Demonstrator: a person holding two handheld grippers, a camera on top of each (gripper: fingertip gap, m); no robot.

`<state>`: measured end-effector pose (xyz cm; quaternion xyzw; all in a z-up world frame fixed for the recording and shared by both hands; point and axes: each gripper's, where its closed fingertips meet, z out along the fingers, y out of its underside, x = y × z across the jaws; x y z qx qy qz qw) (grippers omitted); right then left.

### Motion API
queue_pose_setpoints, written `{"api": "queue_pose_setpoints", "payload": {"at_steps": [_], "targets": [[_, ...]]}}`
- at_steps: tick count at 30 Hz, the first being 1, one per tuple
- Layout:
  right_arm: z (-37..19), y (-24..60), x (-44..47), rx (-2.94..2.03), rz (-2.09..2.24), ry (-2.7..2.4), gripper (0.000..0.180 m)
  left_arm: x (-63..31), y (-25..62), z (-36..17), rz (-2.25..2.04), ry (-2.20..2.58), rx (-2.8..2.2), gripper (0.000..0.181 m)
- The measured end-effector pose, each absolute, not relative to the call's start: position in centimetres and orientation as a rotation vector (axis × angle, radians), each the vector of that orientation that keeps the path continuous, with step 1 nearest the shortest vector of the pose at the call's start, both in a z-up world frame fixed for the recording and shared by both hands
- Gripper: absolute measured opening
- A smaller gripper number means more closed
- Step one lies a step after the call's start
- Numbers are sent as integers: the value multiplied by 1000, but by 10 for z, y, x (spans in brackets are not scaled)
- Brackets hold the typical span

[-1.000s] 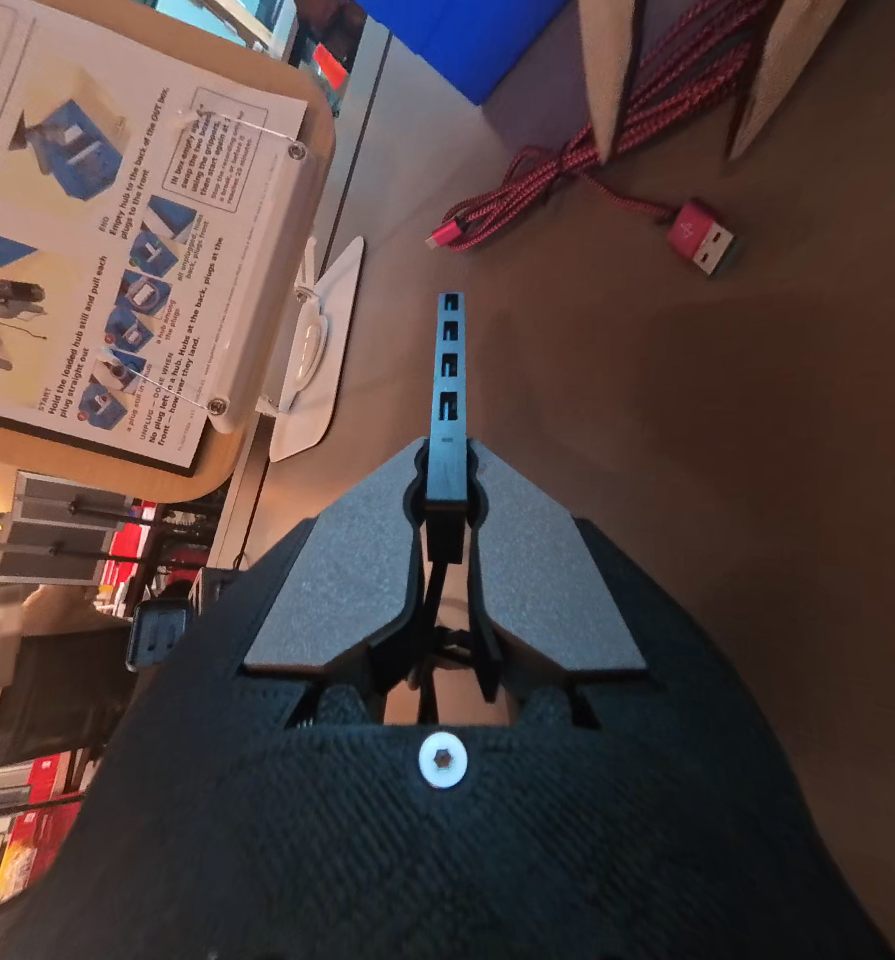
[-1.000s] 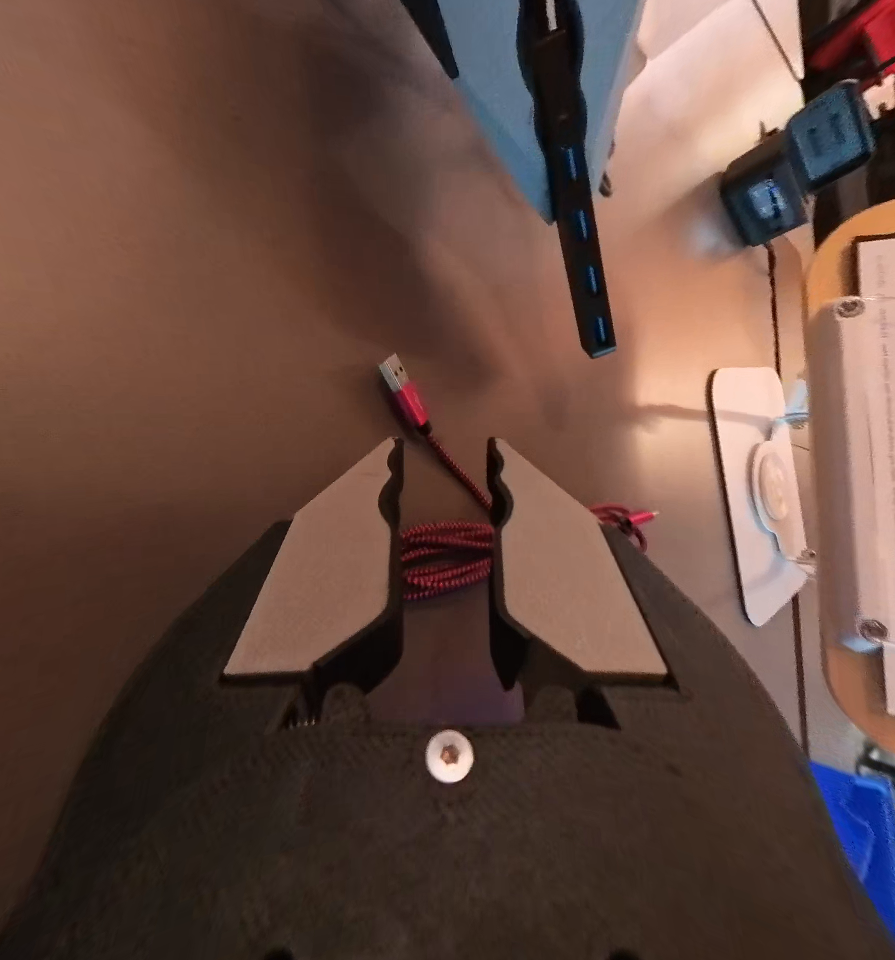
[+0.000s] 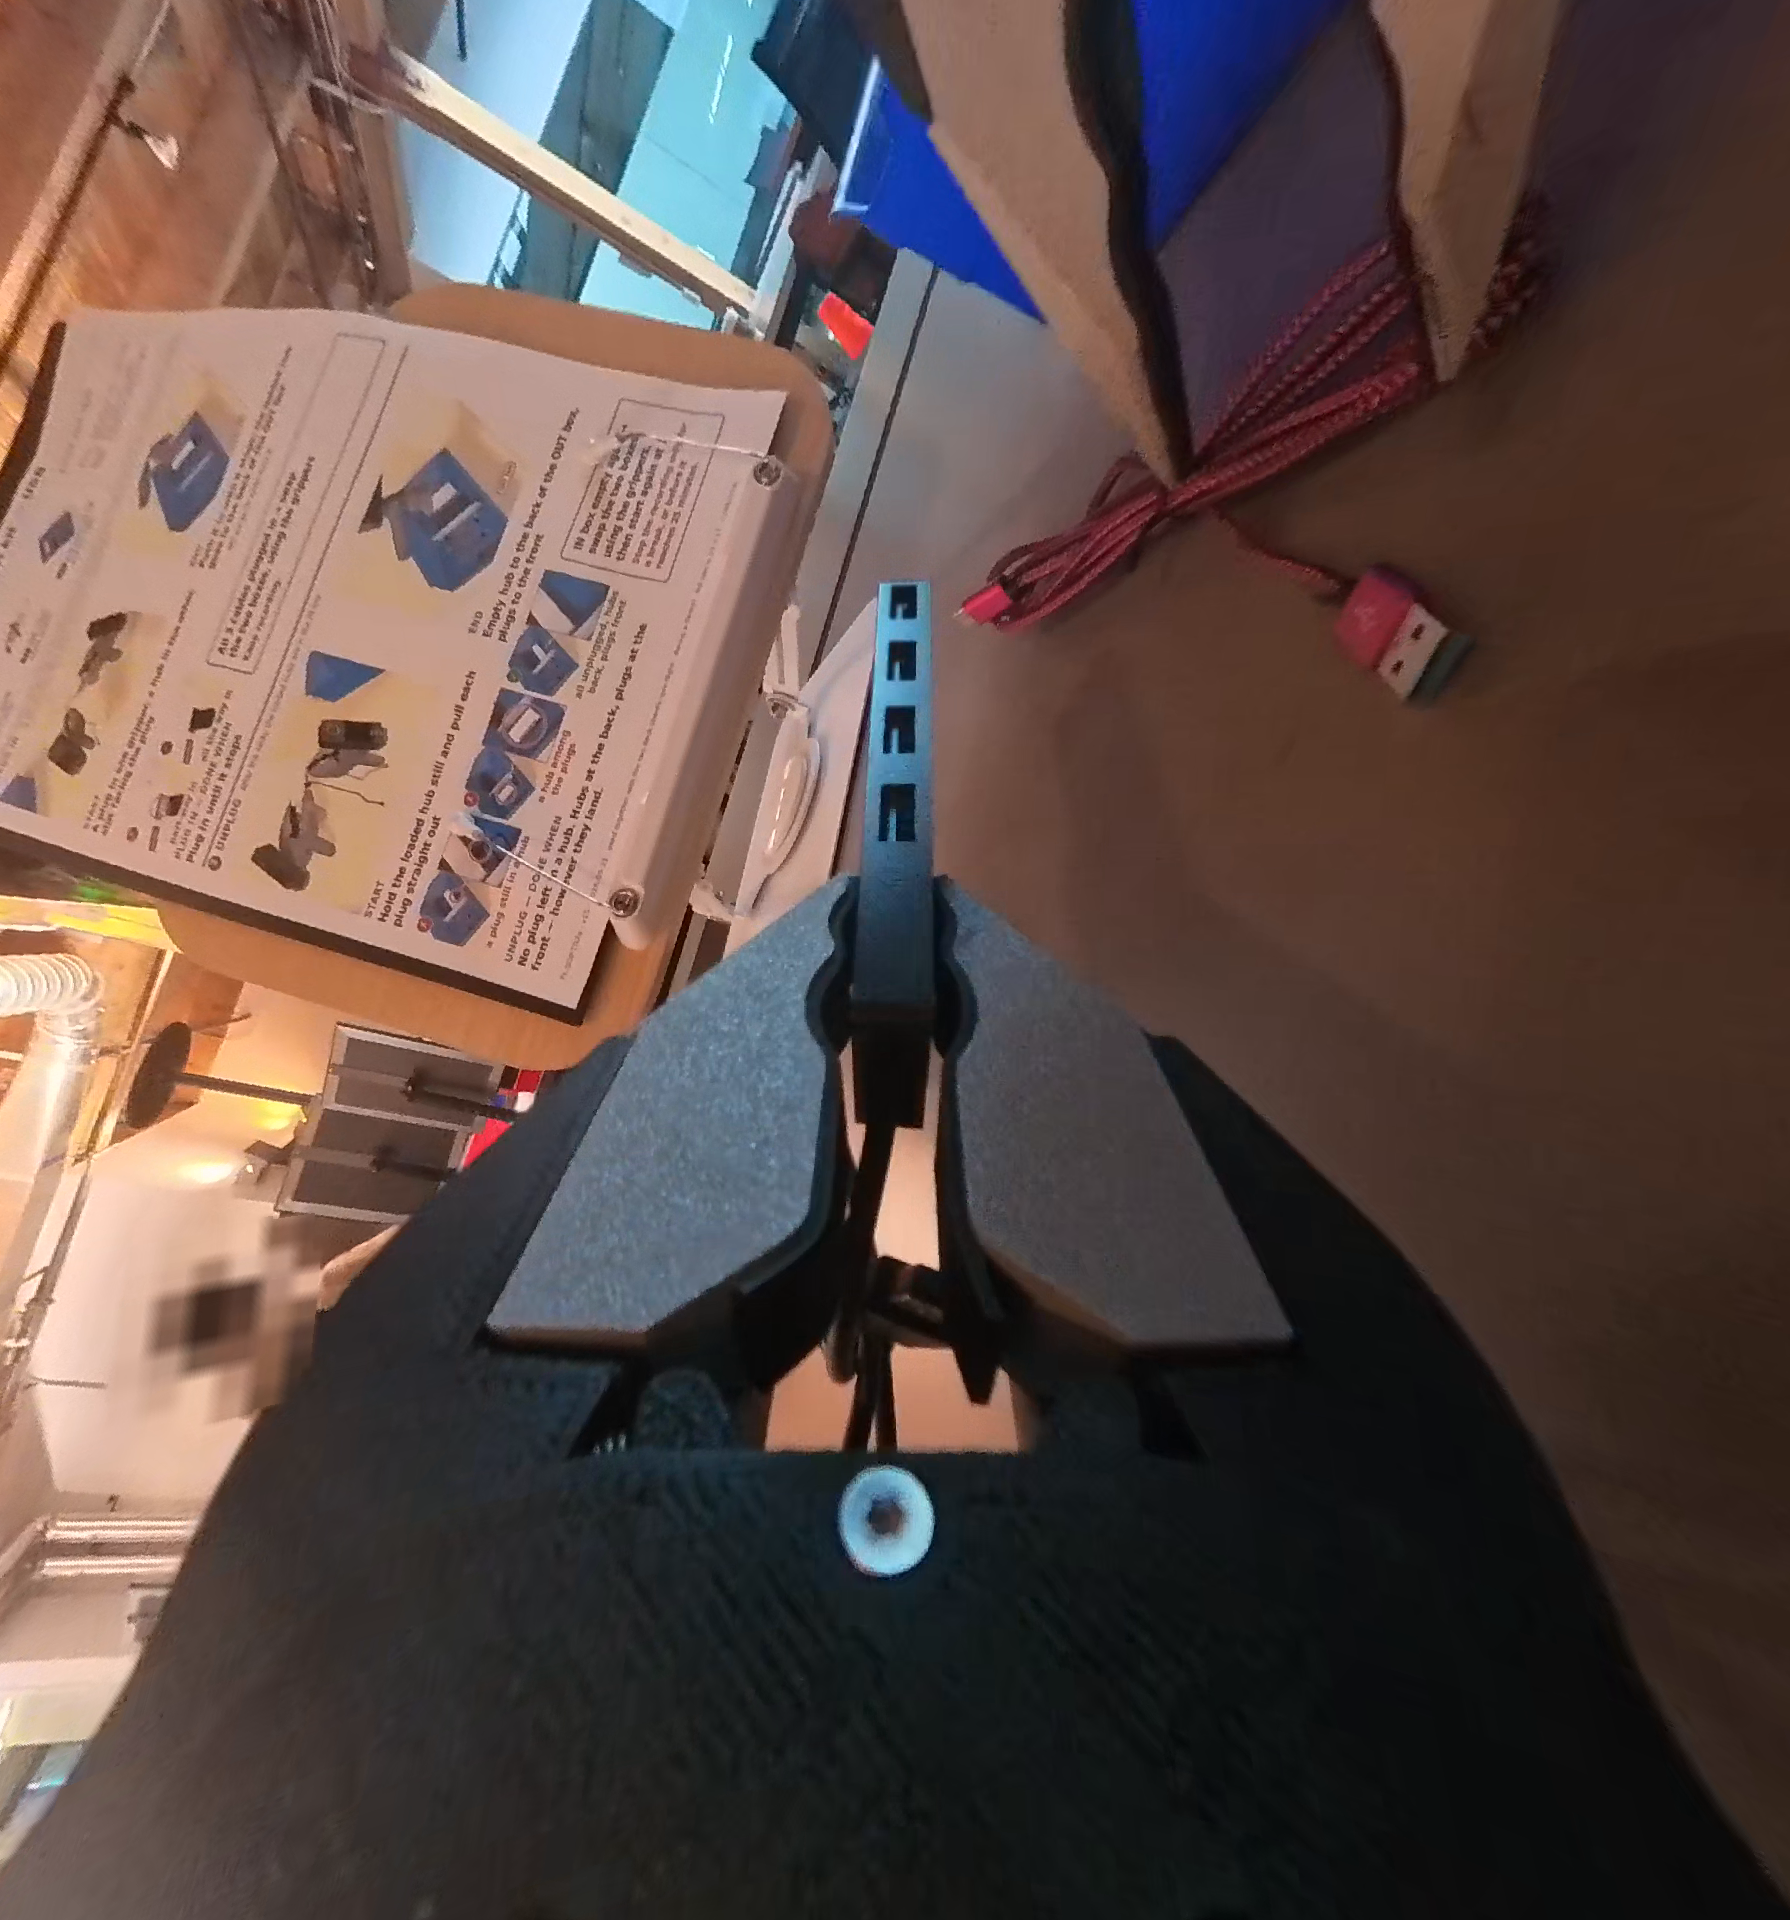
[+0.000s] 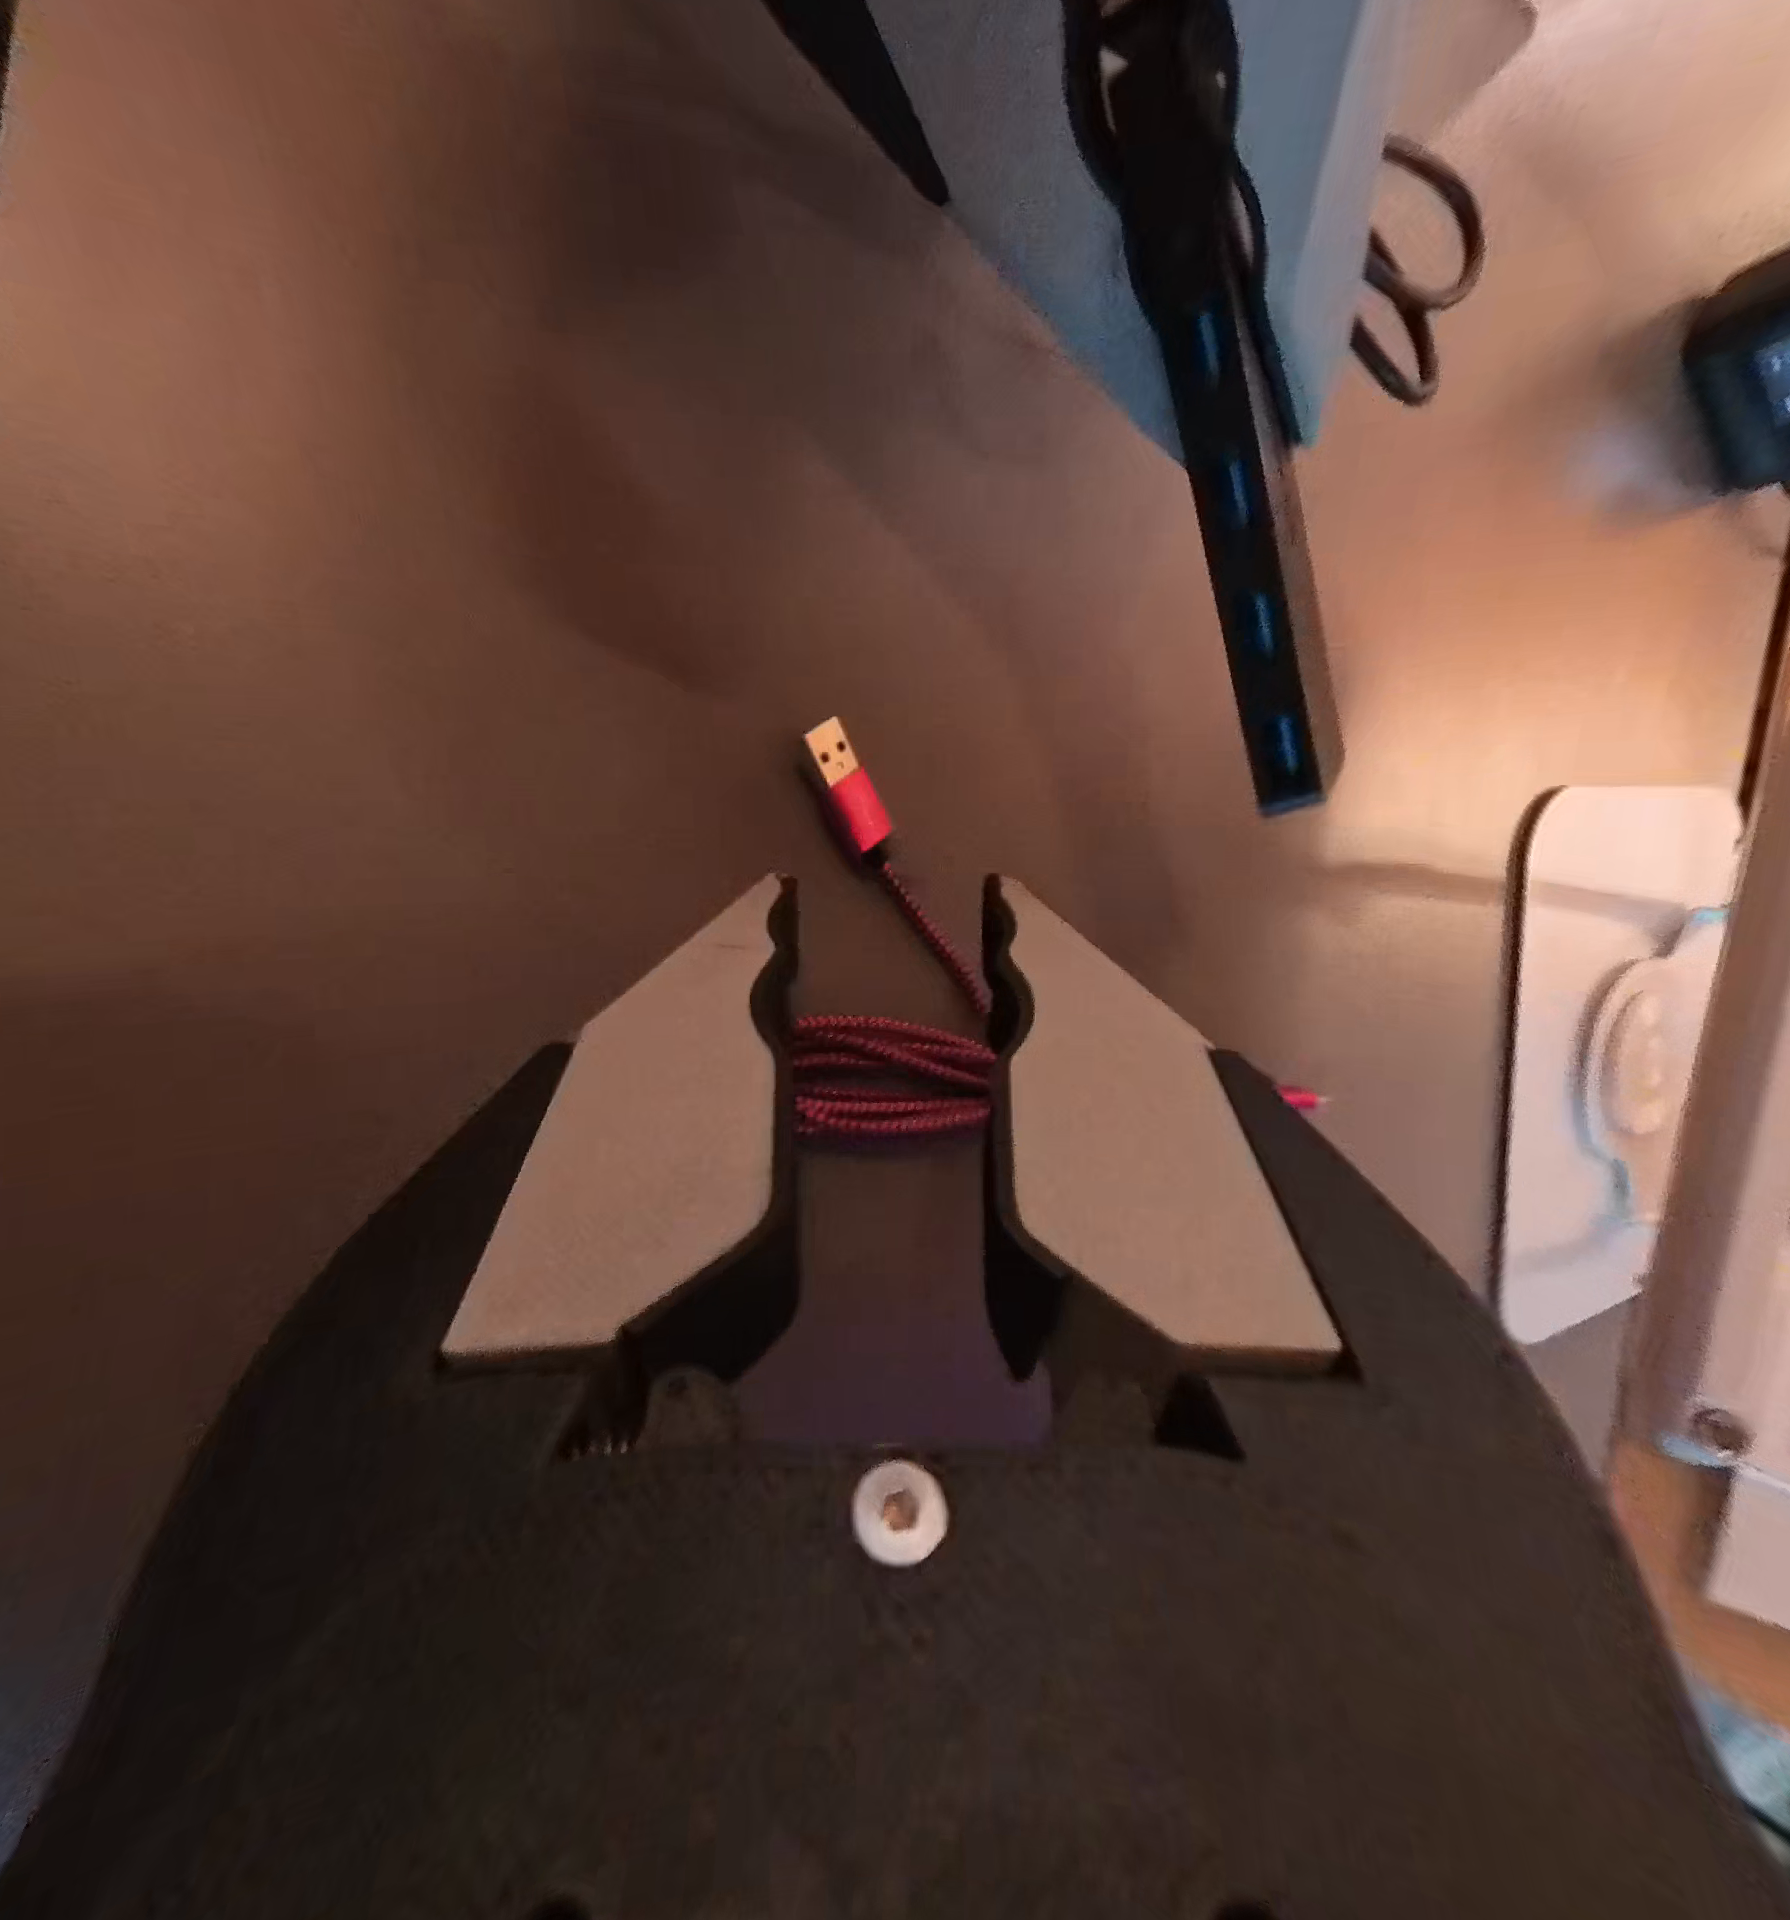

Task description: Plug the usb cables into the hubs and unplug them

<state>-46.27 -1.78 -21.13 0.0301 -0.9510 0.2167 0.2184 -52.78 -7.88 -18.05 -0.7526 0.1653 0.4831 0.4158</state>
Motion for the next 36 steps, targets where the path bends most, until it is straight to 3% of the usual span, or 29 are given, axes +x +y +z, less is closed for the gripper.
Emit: {"api": "queue_pose_setpoints", "payload": {"at_steps": [5,14,20,27,36], "targets": [[-220,-27,-473,302,360,-2600,29,-533,-84,-175,1224,377,-1879,8],[-238,-24,-473,384,301,-2709,37,-531,-86,-169,1226,379,-1856,7],[-246,-32,-474,384,414,-2781,11,-529,-86,-170,1222,392,-1865,8],[-244,-37,-486,188,551,-2757,9,-531,-86,-167,1232,376,-1855,8],[-239,-46,-473,-292,1044,-2799,5,-541,-88,-175,1371,417,-1903,9]]}}
